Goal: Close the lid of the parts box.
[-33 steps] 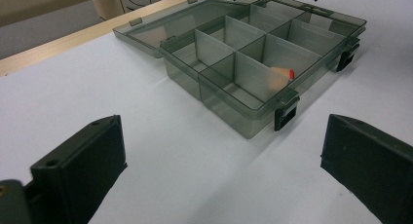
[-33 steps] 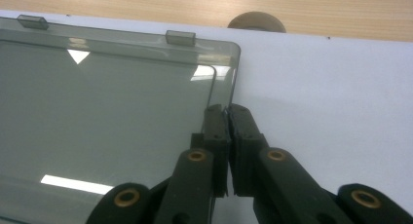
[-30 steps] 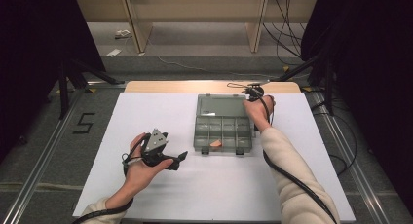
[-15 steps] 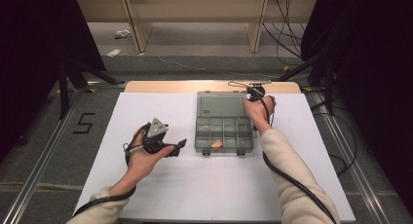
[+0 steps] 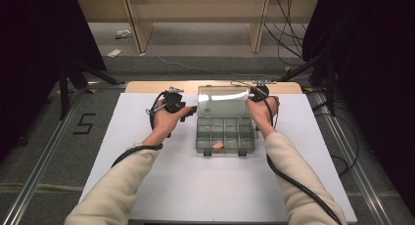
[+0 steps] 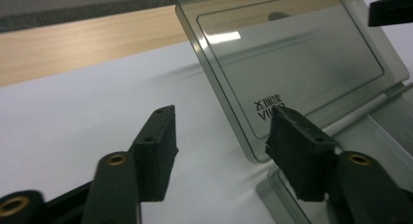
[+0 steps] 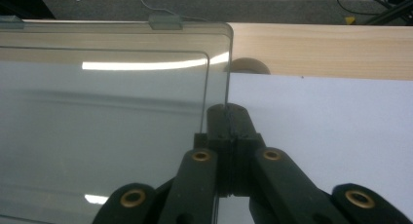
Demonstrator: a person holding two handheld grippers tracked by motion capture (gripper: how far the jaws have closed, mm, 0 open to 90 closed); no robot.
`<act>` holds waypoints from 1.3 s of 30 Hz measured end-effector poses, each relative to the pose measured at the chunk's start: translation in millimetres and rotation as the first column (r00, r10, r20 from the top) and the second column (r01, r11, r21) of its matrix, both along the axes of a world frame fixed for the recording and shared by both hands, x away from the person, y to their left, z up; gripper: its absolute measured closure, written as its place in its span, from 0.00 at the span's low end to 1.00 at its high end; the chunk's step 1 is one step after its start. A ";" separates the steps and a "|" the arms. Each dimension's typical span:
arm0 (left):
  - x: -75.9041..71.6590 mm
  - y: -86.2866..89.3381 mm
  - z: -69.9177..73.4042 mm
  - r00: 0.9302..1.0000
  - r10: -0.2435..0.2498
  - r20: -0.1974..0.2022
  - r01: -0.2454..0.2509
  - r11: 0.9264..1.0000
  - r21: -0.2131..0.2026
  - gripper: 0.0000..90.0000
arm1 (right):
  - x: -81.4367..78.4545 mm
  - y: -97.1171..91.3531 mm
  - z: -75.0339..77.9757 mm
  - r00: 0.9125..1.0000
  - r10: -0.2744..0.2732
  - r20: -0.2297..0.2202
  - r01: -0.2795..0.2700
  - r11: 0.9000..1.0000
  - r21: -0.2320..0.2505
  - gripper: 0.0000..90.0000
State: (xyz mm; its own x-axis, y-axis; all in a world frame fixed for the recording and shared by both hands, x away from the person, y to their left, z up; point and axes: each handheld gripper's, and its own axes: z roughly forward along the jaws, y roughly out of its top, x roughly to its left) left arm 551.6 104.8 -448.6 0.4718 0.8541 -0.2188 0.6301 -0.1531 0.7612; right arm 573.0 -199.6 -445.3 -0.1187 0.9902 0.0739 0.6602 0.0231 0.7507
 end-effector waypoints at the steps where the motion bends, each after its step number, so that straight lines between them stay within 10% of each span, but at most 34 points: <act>1: 4.5 -1.6 -0.8 1.000 0.010 -0.018 -0.010 1.000 -0.010 0.53 | -0.6 -0.8 0.2 1.000 0.002 0.003 -0.002 1.000 0.002 1.00; 22: 27.1 -20.3 -4.1 0.990 0.056 -0.128 -0.065 0.996 -0.066 0.86 | -14.0 -2.0 11.4 0.997 0.029 0.067 -0.030 1.000 0.005 1.00; 39: 15.5 -24.9 6.9 0.994 0.084 -0.064 -0.087 0.995 -0.039 0.96 | -25.1 -9.1 14.1 0.996 0.035 0.085 -0.039 0.998 0.040 1.00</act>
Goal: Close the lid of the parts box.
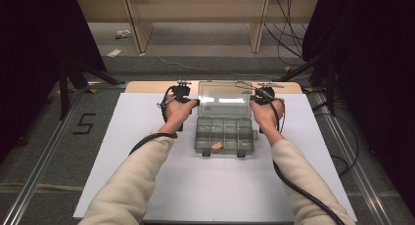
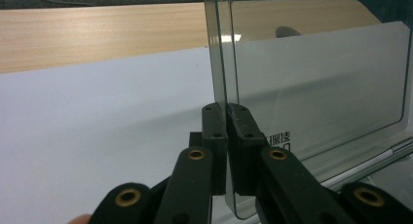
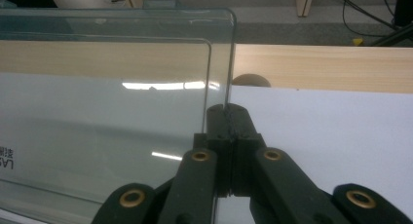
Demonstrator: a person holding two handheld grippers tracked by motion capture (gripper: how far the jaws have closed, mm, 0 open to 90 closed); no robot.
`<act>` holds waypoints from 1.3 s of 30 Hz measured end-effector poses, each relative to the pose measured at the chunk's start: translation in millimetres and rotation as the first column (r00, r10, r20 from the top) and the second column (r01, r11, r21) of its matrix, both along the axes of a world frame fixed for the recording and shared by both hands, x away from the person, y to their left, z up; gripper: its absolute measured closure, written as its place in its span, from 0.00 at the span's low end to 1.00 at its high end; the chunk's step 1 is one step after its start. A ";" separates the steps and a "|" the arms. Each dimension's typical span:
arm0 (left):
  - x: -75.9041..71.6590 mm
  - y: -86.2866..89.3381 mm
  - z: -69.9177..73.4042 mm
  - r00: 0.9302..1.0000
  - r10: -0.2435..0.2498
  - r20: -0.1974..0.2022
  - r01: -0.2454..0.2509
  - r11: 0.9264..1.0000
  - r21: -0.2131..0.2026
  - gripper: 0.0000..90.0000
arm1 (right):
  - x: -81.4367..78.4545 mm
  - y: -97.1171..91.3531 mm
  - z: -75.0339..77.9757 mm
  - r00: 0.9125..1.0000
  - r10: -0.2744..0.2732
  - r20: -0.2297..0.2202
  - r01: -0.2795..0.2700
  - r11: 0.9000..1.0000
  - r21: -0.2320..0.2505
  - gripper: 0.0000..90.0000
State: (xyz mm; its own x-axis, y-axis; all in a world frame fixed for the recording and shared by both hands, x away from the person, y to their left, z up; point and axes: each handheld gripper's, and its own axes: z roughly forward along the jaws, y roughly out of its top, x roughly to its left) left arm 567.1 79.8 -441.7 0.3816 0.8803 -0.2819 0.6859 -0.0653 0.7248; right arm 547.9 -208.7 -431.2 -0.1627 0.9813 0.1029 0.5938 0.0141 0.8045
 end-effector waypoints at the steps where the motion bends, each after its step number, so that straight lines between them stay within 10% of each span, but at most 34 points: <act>1: -0.7 0.0 0.1 1.000 0.000 0.006 0.000 1.000 0.000 0.96 | -0.8 -0.5 0.0 1.000 0.001 -0.001 -0.001 1.000 0.005 1.00; 19: -11.8 -1.0 -0.1 0.998 0.013 0.066 -0.012 1.000 -0.015 0.98 | 14.0 -10.0 14.5 0.998 0.055 0.007 -0.055 0.997 0.055 0.85; 39: -12.5 2.1 -0.7 0.998 0.009 0.067 -0.007 0.999 -0.032 0.98 | 25.2 -6.1 24.3 1.000 0.010 0.029 -0.011 0.999 0.036 0.97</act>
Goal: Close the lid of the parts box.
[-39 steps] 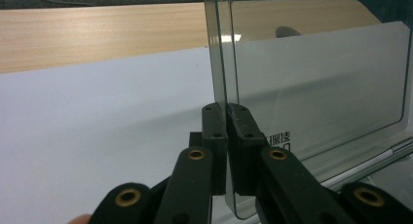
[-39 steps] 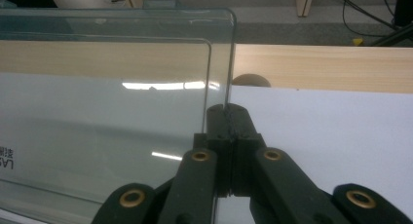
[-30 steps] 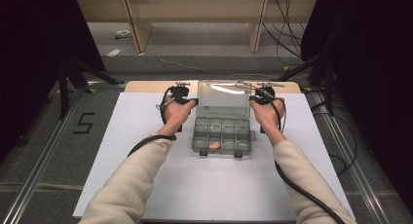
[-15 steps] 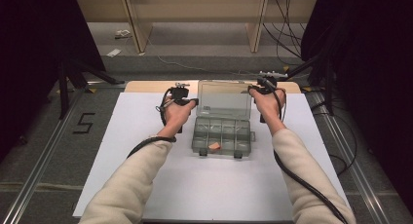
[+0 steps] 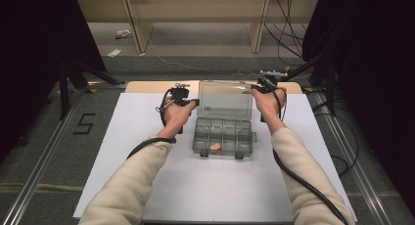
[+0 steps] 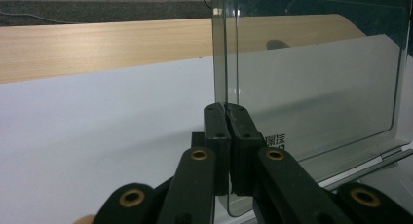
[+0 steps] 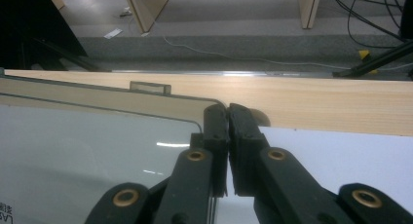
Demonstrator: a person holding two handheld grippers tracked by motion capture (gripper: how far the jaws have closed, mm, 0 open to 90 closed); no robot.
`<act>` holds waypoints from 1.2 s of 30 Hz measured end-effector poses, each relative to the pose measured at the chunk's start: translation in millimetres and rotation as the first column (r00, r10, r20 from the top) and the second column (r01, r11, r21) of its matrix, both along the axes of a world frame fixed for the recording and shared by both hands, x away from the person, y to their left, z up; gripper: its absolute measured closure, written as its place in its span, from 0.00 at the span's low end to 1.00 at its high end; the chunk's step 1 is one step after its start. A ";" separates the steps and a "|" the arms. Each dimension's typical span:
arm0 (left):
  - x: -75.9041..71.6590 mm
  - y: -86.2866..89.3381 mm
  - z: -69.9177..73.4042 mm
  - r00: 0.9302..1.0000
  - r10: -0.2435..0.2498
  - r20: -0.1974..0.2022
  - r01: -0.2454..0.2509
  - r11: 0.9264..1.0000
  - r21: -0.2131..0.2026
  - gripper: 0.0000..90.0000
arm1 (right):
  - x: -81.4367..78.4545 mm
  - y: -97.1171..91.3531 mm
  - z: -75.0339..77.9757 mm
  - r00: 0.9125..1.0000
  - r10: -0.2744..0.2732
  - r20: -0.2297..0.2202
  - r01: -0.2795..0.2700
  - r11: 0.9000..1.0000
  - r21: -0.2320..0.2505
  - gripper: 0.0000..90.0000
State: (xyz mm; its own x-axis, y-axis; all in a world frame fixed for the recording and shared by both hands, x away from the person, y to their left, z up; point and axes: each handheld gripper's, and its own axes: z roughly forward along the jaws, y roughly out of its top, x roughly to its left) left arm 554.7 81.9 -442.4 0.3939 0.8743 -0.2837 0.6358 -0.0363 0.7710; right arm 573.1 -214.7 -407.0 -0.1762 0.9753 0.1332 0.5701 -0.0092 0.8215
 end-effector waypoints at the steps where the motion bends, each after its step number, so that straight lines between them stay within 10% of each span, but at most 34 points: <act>1: 0.1 -0.1 -0.1 1.000 0.000 0.001 0.000 1.000 0.000 0.98 | -0.6 0.5 0.2 1.000 -0.004 0.002 0.004 1.000 -0.003 0.98; 10: 1.6 0.6 0.4 1.000 -0.023 0.003 0.023 0.999 0.039 0.94 | -7.0 4.7 3.3 1.000 -0.006 0.028 0.006 1.000 -0.017 0.98; 22: 15.1 -3.0 26.6 0.995 0.010 0.099 -0.012 1.000 0.019 0.81 | -15.6 9.7 11.0 0.998 0.015 0.056 -0.014 1.000 -0.022 0.99; 36: 16.5 -1.9 41.7 0.992 0.031 0.121 -0.034 0.999 0.018 0.95 | -22.5 5.2 12.8 0.998 0.021 0.065 -0.020 1.000 -0.013 0.99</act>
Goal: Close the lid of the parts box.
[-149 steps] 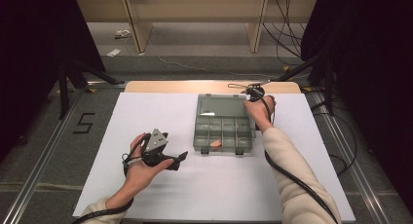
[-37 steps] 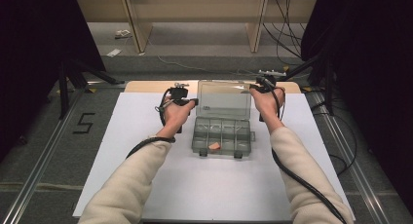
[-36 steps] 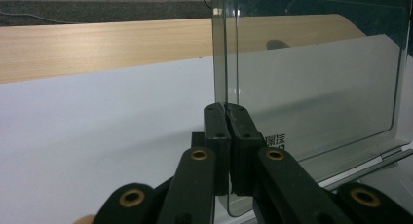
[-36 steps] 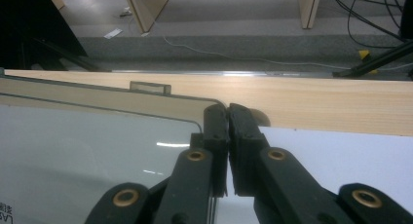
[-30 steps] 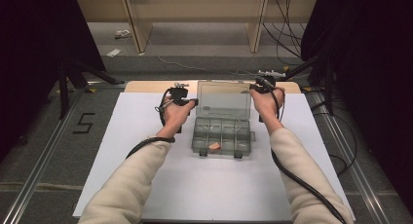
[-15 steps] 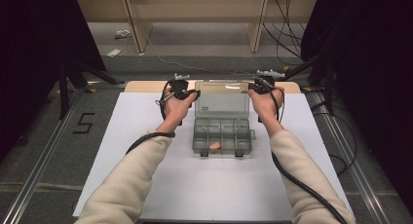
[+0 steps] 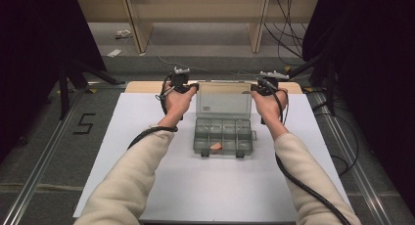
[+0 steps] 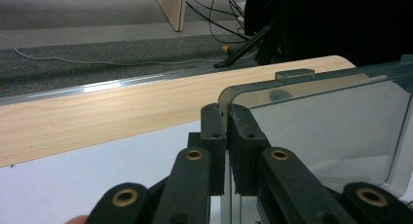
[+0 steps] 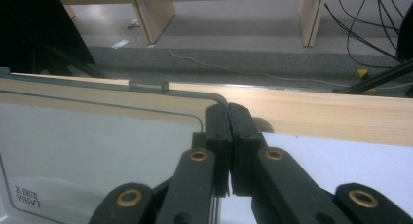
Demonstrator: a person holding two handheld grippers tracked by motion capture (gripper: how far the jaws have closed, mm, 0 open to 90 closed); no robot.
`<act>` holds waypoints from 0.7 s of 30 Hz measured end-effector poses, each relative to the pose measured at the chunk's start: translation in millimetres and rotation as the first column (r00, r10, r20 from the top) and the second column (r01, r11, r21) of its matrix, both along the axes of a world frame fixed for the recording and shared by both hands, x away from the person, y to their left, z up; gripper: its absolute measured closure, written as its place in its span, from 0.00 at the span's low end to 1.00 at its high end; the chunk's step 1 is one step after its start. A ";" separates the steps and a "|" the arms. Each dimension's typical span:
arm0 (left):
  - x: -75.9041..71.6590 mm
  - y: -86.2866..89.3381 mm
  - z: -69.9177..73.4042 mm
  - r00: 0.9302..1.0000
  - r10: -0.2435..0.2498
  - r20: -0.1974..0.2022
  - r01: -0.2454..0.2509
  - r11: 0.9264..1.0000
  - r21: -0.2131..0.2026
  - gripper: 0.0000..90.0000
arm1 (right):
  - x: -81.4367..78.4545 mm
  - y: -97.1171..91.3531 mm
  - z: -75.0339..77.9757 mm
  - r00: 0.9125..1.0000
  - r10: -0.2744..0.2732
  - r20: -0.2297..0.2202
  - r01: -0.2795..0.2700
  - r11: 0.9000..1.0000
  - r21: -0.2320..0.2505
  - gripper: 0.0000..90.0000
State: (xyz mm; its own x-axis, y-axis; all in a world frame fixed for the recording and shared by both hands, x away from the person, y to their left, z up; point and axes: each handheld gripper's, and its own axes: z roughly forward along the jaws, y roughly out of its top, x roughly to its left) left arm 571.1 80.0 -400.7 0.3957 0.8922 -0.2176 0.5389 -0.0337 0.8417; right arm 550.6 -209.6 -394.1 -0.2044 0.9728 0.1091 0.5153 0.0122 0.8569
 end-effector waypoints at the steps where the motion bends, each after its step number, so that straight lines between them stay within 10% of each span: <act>1: -0.8 0.0 0.6 1.000 -0.003 0.002 0.003 1.000 0.004 0.95 | -0.4 -0.2 0.2 1.000 0.001 0.002 -0.001 1.000 0.000 0.99; 21: -23.0 1.8 8.5 0.996 -0.054 0.065 0.049 0.996 0.069 0.95 | -19.3 -3.0 5.9 0.999 0.030 0.031 -0.030 1.000 -0.006 0.99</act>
State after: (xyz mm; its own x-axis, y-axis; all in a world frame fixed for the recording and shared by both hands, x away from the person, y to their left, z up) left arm 548.1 81.8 -392.3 0.4530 0.8821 -0.1293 0.4776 -0.1177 0.8706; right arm 531.3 -212.5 -388.2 -0.2367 0.9668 0.0965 0.4876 0.0323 0.8725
